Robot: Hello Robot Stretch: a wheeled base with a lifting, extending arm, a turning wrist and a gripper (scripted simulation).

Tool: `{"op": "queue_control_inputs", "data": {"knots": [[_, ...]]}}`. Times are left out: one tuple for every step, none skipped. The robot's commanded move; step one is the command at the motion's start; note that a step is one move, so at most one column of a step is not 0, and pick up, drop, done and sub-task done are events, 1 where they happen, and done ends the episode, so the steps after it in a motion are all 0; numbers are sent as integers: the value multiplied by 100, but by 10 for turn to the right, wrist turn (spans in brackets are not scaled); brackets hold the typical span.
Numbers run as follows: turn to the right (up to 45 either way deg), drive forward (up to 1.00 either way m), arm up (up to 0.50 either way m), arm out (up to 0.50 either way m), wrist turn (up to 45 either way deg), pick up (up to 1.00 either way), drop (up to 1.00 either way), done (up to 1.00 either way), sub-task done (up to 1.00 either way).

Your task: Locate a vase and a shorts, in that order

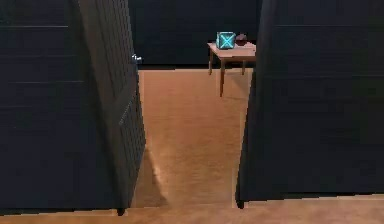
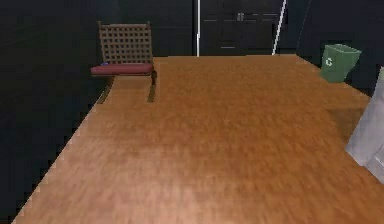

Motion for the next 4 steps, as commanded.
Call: {"op": "queue_control_inputs", "data": {"knots": [[0,100,0,0,0,0,0,0,0],[360,0,0,0,0,0,0,0,0],[0,5,0,0,0,0,0,0,0],[-180,0,0,0,0,0,0,0,0]]}}
